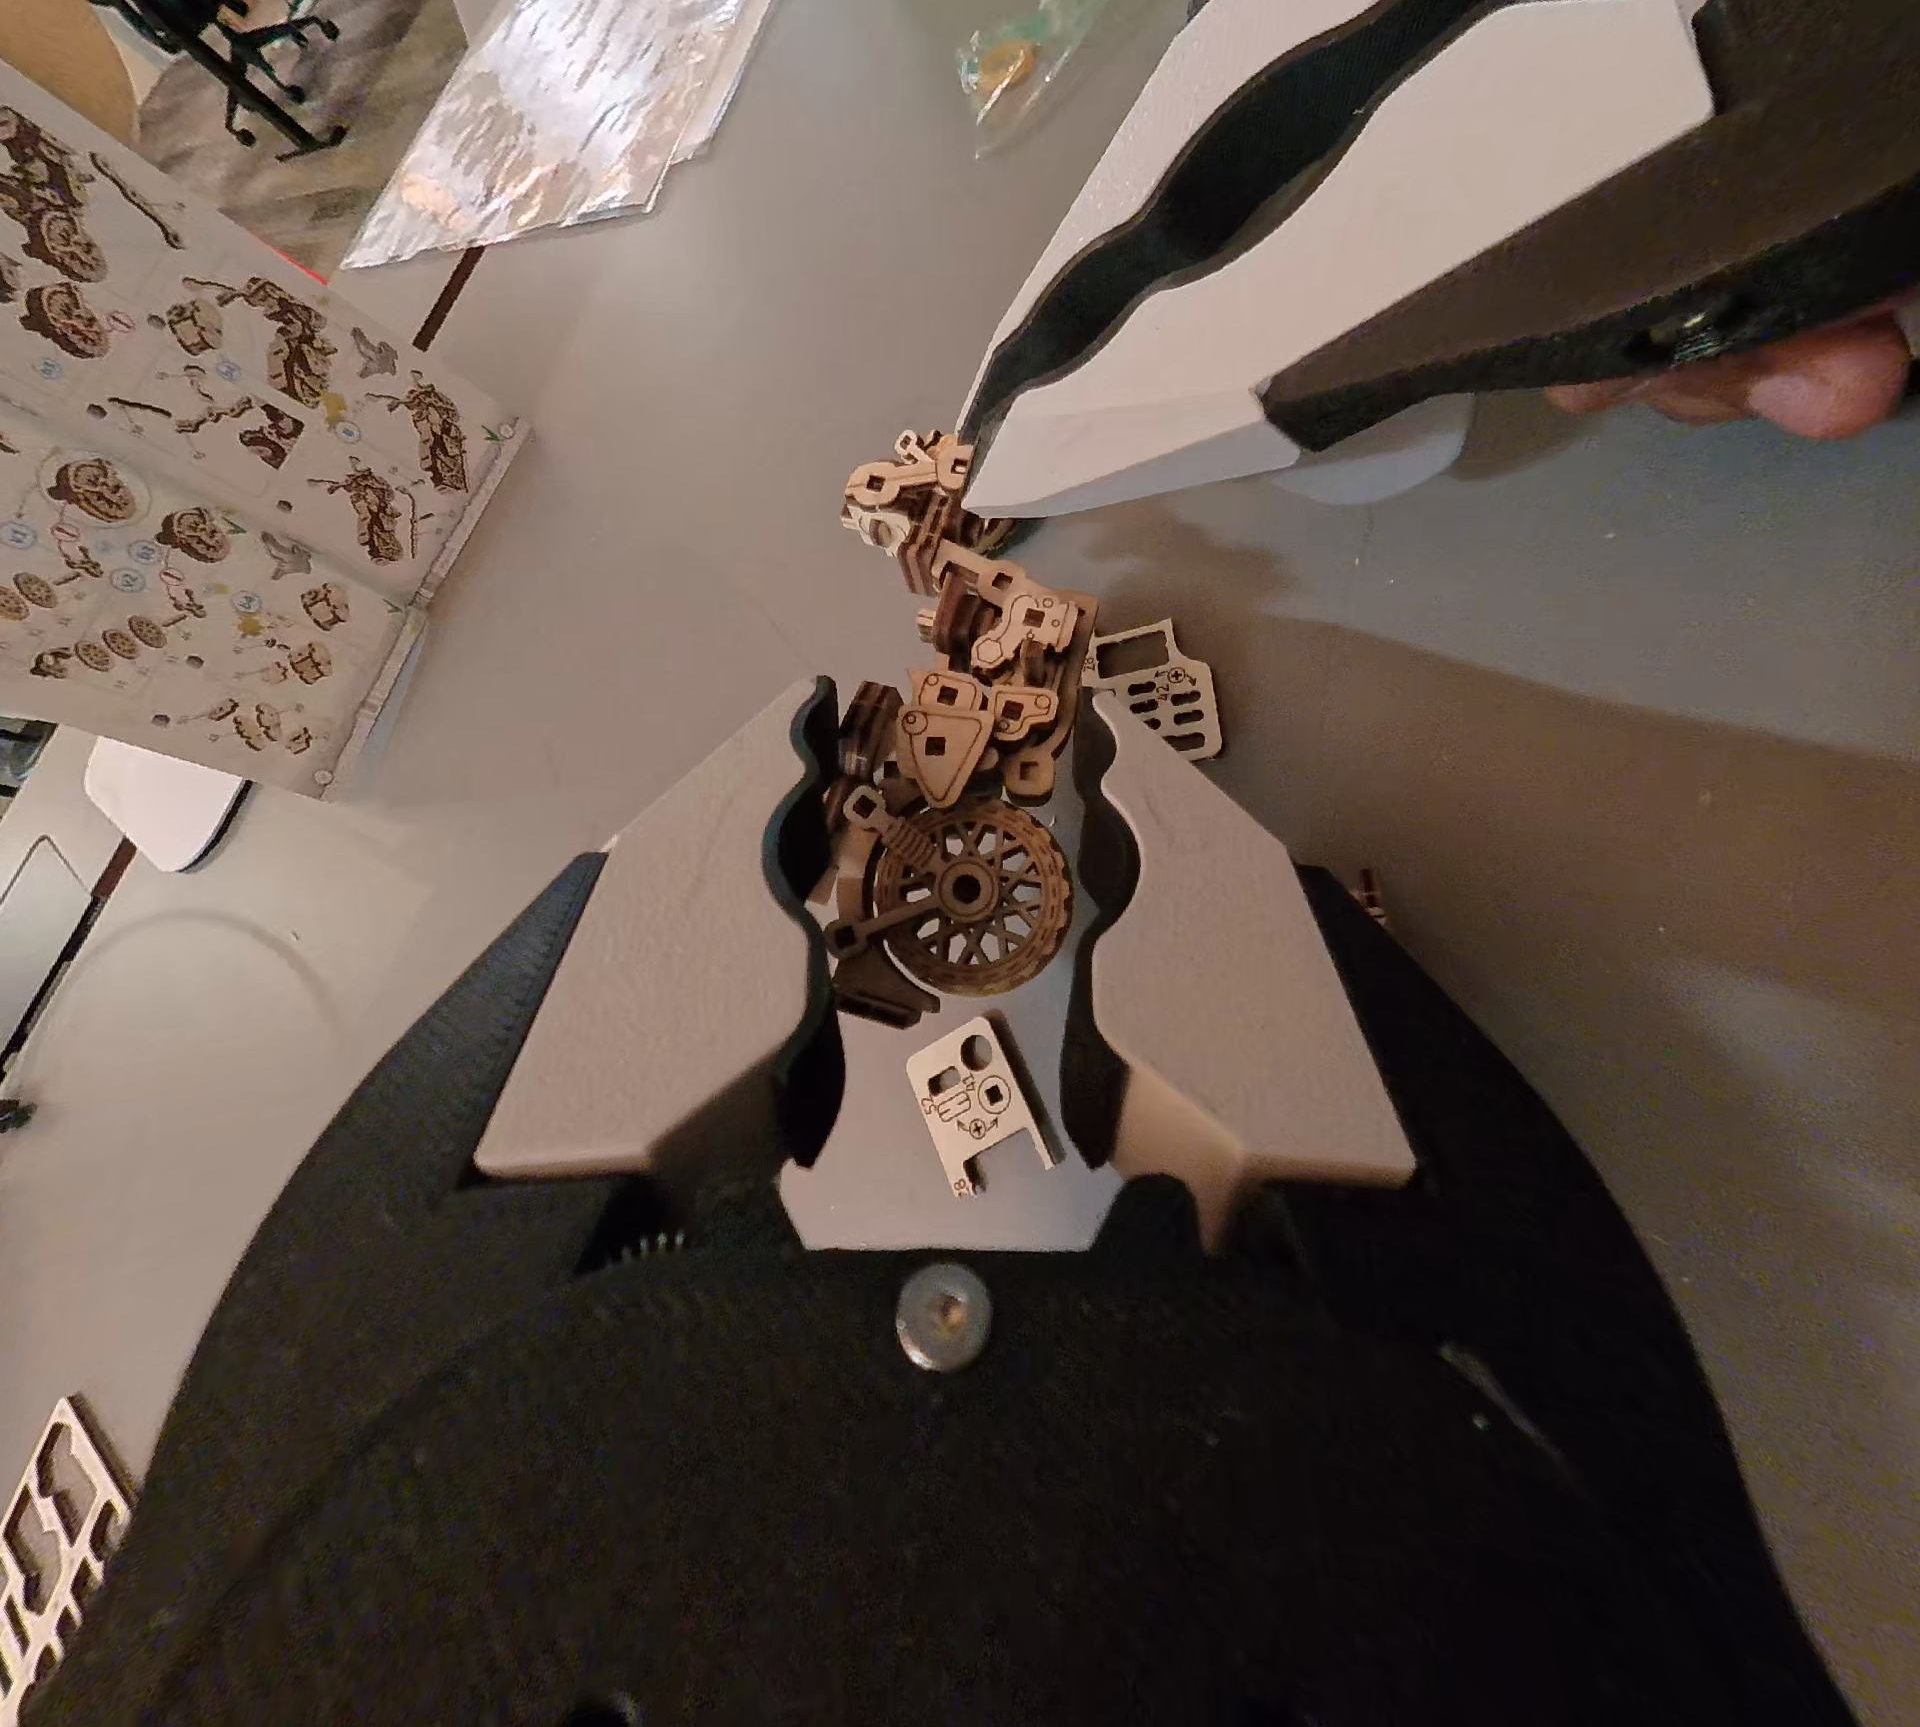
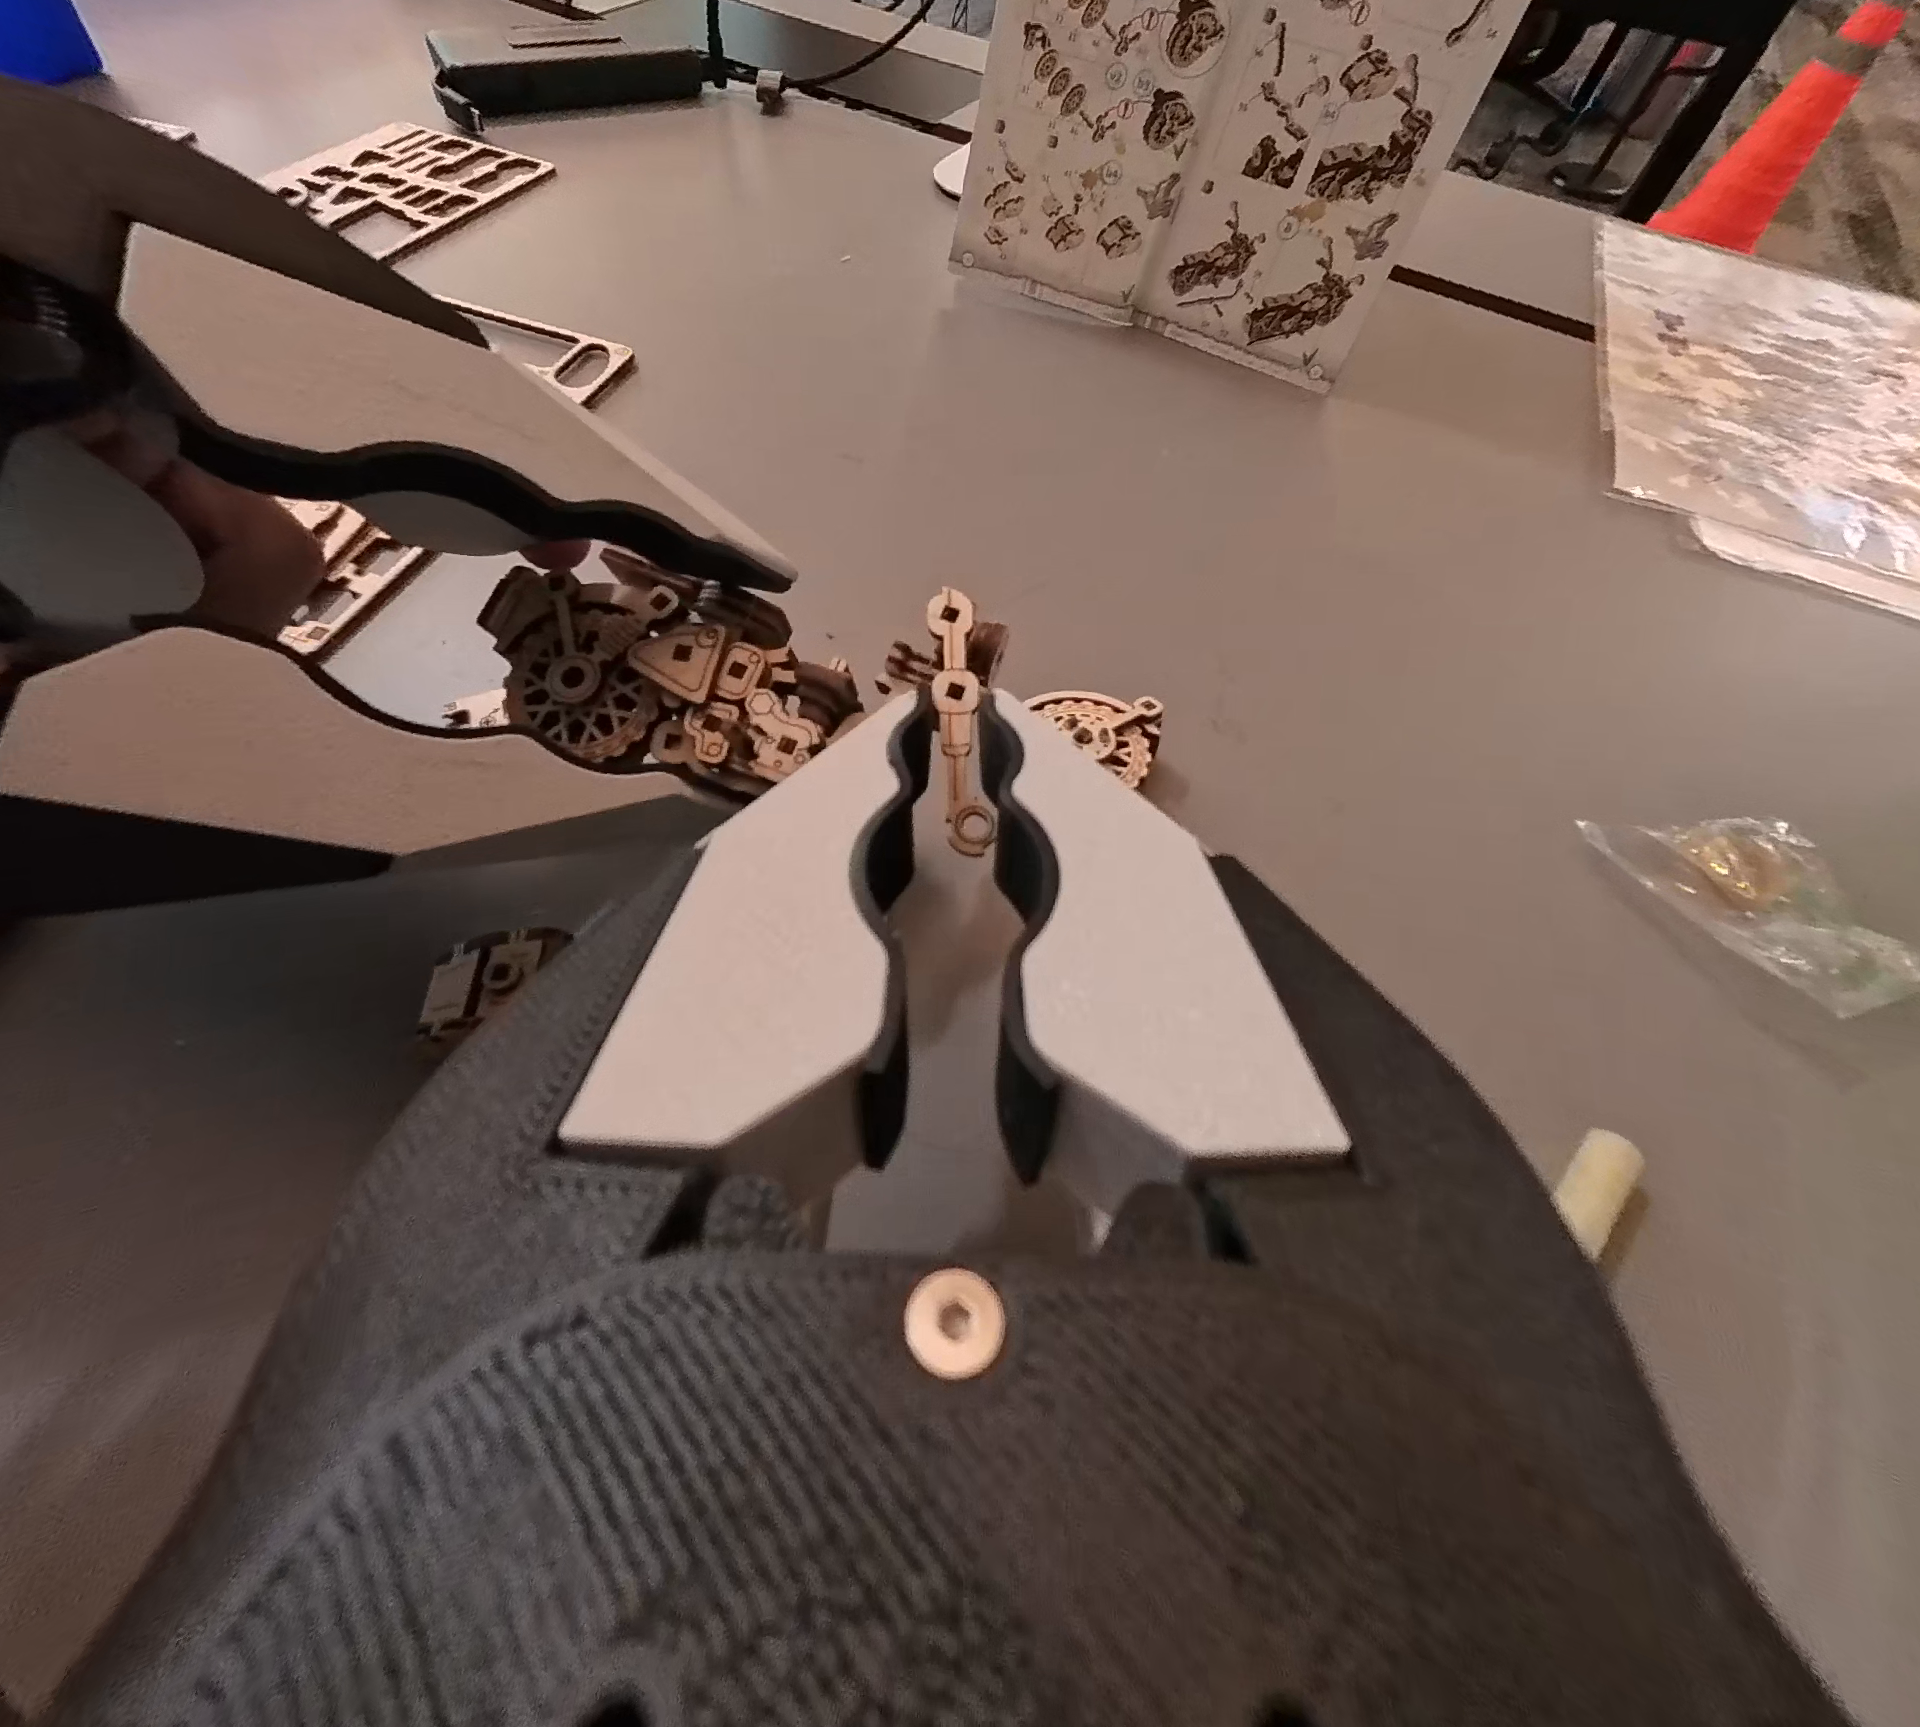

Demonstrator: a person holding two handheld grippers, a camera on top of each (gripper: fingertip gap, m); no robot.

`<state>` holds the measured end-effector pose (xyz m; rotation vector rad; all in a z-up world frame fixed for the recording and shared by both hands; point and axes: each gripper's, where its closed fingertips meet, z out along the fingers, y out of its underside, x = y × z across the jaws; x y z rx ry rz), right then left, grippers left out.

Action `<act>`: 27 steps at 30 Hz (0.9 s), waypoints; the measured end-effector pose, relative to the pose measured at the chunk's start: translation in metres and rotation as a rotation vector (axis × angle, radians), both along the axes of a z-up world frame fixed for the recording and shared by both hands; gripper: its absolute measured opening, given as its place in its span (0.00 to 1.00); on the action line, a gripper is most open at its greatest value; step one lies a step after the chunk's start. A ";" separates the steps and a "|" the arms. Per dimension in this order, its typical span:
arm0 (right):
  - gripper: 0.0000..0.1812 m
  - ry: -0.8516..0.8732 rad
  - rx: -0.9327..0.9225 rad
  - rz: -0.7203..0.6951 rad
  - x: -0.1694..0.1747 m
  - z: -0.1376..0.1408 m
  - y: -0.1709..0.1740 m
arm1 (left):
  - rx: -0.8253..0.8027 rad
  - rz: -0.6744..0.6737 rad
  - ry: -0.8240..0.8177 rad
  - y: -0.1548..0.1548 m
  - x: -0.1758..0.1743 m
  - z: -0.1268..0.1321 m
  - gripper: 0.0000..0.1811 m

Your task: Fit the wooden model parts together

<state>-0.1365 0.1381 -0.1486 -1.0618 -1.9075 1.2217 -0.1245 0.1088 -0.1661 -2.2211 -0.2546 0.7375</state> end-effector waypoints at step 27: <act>0.04 -0.031 -0.055 -0.015 -0.001 0.000 0.001 | 0.010 -0.004 0.006 0.002 0.002 0.002 0.24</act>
